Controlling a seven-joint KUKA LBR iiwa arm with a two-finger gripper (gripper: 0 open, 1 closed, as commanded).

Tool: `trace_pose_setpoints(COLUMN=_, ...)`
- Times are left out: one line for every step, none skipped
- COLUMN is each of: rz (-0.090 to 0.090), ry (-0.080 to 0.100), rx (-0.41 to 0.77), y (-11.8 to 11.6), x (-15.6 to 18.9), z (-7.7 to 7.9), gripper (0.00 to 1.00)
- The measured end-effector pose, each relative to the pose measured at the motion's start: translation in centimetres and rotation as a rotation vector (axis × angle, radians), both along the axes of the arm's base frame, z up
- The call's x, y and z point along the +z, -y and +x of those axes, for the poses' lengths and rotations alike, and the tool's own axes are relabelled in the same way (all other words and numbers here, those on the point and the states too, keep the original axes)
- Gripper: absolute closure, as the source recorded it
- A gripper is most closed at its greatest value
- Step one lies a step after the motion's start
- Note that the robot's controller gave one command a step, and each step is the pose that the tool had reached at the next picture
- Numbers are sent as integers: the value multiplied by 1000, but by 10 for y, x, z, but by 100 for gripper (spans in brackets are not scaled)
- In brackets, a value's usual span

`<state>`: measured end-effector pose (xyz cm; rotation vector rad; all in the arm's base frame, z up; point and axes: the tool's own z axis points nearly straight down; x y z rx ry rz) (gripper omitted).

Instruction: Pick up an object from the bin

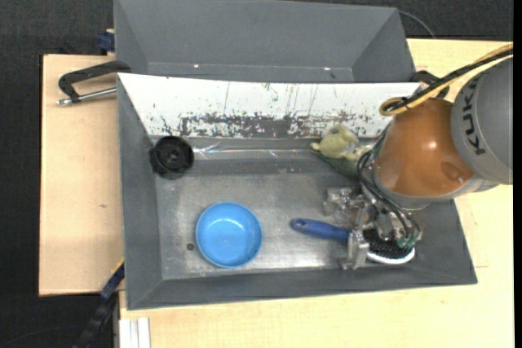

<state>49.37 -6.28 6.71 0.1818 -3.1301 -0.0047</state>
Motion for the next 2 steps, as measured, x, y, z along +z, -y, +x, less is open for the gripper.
trace_pose_setpoints(rz=-2, ry=6, rx=-1, y=1, x=3, z=2, gripper=100)
trace_pose_setpoints(rz=-4, ry=20, rx=127, y=6, x=188, z=24, gripper=100)
